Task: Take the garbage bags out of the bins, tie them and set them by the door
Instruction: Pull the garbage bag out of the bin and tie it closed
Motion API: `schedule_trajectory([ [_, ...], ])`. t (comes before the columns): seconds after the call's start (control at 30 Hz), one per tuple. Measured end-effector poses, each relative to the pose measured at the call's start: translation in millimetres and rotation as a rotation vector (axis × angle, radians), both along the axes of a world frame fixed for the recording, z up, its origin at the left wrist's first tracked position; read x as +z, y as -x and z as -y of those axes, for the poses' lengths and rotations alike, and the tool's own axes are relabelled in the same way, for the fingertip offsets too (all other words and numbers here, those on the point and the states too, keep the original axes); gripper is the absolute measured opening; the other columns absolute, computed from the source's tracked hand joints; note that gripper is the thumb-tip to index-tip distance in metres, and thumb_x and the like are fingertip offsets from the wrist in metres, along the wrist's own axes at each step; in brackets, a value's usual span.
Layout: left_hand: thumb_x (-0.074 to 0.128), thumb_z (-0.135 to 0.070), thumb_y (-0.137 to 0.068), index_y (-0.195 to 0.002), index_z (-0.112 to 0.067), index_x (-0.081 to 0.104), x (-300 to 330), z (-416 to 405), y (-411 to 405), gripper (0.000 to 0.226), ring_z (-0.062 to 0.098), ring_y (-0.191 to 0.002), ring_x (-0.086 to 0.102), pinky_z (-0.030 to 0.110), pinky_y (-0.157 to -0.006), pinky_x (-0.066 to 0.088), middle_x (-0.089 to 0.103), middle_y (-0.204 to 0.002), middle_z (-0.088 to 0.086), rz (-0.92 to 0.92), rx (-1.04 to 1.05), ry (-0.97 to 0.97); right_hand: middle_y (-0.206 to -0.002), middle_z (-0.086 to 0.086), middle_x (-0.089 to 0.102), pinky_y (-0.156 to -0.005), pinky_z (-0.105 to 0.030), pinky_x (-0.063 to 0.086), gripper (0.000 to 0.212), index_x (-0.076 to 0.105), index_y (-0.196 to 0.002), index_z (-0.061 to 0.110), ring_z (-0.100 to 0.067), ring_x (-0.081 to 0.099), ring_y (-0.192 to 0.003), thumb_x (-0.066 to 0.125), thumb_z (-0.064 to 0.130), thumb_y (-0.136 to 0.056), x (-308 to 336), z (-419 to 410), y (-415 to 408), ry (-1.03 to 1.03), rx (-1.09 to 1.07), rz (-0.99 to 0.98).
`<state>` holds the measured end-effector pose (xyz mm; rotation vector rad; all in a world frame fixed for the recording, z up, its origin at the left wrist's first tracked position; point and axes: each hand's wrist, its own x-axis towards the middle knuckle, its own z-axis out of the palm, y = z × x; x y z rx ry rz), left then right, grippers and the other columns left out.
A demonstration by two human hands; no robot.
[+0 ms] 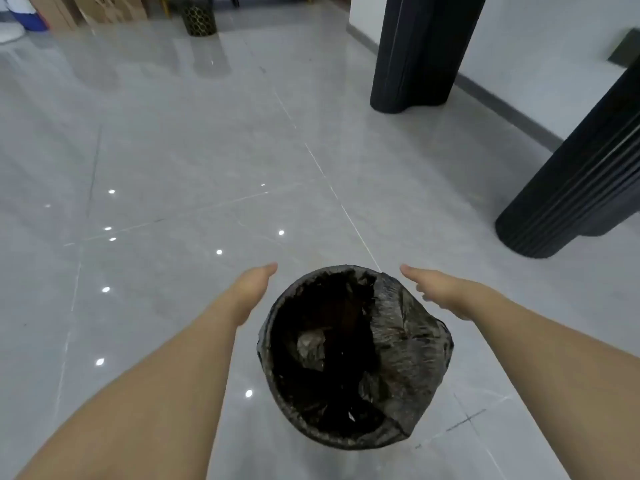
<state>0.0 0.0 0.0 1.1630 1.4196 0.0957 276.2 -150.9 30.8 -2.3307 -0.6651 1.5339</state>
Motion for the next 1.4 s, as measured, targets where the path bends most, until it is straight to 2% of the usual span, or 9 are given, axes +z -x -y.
schedule_trajectory([
  [0.1, 0.044, -0.068, -0.081, -0.143, -0.012, 0.045, -30.4, 16.0, 21.2, 0.083, 0.031, -0.126, 0.051, 0.050, -0.111, 0.033, 0.052, -0.141, 0.007, -0.031, 0.094, 0.235, -0.122, -0.010, 0.067, -0.104, -0.041, 0.043, 0.071, 0.065, -0.123, 0.015, -0.026, 0.064, -0.108, 0.030, 0.068, -0.093, -13.7, 14.3, 11.0, 0.071, -0.139, -0.117],
  [0.2, 0.052, -0.065, -0.074, -0.125, -0.006, 0.063, -57.0, 23.6, 37.1, 0.079, 0.035, -0.106, 0.065, 0.054, -0.098, 0.047, 0.066, -0.119, 0.020, -0.023, 0.101, 0.389, -0.106, -0.013, 0.073, -0.087, -0.037, 0.052, 0.076, 0.071, -0.110, 0.012, -0.027, 0.068, -0.096, 0.028, 0.072, -0.090, -30.3, 28.5, 16.7, 0.110, -0.280, -0.121],
  [0.3, 0.068, -0.045, -0.060, -0.119, -0.006, 0.066, -58.3, 31.5, 36.7, 0.071, 0.040, -0.110, 0.064, 0.058, -0.091, 0.050, 0.066, -0.122, 0.019, -0.017, 0.076, 0.440, -0.104, -0.012, 0.074, -0.098, -0.047, 0.046, 0.085, 0.073, -0.106, 0.012, -0.028, 0.068, -0.099, 0.025, 0.079, -0.083, -38.2, 36.0, 15.3, 0.147, -0.317, -0.090],
  [0.5, 0.048, -0.026, -0.076, -0.092, -0.011, 0.064, -8.2, 51.3, 37.1, 0.028, 0.033, -0.090, 0.068, 0.056, -0.084, 0.054, 0.071, -0.095, 0.015, -0.049, 0.123, 0.370, -0.102, -0.016, 0.074, -0.089, -0.065, 0.048, 0.084, 0.071, -0.107, 0.013, -0.039, 0.071, -0.091, 0.037, 0.080, -0.069, -35.6, 47.4, 16.1, 0.276, -0.243, -0.093],
  [0.67, 0.037, -0.004, -0.088, -0.096, -0.001, 0.065, 20.6, 54.8, 41.9, 0.029, 0.028, -0.079, 0.071, 0.041, -0.063, 0.060, 0.072, -0.088, 0.015, -0.076, 0.122, 0.315, -0.110, -0.015, 0.068, -0.064, -0.053, 0.058, 0.061, 0.064, -0.107, 0.013, -0.035, 0.069, -0.091, 0.034, 0.062, -0.089, -4.8, 58.6, 14.9, 0.259, -0.207, 0.039],
  [0.8, 0.032, 0.001, -0.092, -0.087, -0.002, 0.061, 51.2, 58.2, 40.6, 0.030, 0.022, -0.061, 0.067, 0.030, -0.049, 0.055, 0.069, -0.073, 0.011, -0.157, 0.020, 0.215, -0.078, -0.010, 0.072, -0.075, -0.046, 0.059, 0.042, 0.070, -0.088, 0.009, -0.027, 0.066, -0.070, 0.045, 0.042, -0.093, 34.7, 61.4, 13.3, 0.282, -0.064, -0.023],
  [0.97, 0.034, 0.005, -0.094, -0.085, -0.001, 0.060, 70.4, 71.4, 39.1, 0.028, 0.022, -0.062, 0.063, 0.030, -0.050, 0.055, 0.066, -0.071, 0.011, -0.175, -0.032, 0.154, -0.098, -0.018, 0.073, -0.095, -0.048, 0.050, 0.069, 0.069, -0.111, 0.000, -0.032, 0.068, -0.084, 0.037, 0.060, -0.094, 61.8, 63.5, 12.6, 0.344, 0.090, -0.207],
  [1.23, 0.032, -0.001, -0.099, -0.107, -0.001, 0.060, 73.3, 70.4, 38.7, 0.030, 0.014, -0.045, 0.064, 0.023, -0.040, 0.053, 0.066, -0.073, 0.006, 0.086, 0.222, 0.324, -0.105, -0.018, 0.071, -0.089, -0.044, 0.053, 0.035, 0.069, -0.108, 0.006, -0.031, 0.071, -0.088, 0.046, 0.029, -0.097, 61.7, 65.0, 25.7, -0.001, -0.074, -0.428],
  [1.4, 0.034, -0.002, -0.096, -0.117, 0.000, 0.060, 81.6, 70.1, 31.2, 0.033, 0.013, -0.068, 0.065, 0.021, -0.072, 0.058, 0.068, -0.084, 0.007, 0.187, 0.261, 0.338, -0.101, -0.008, 0.070, -0.093, -0.041, 0.051, 0.022, 0.067, -0.104, 0.013, -0.024, 0.066, -0.085, 0.055, 0.028, -0.093, 60.4, 58.0, 35.8, -0.146, -0.250, -0.424],
])
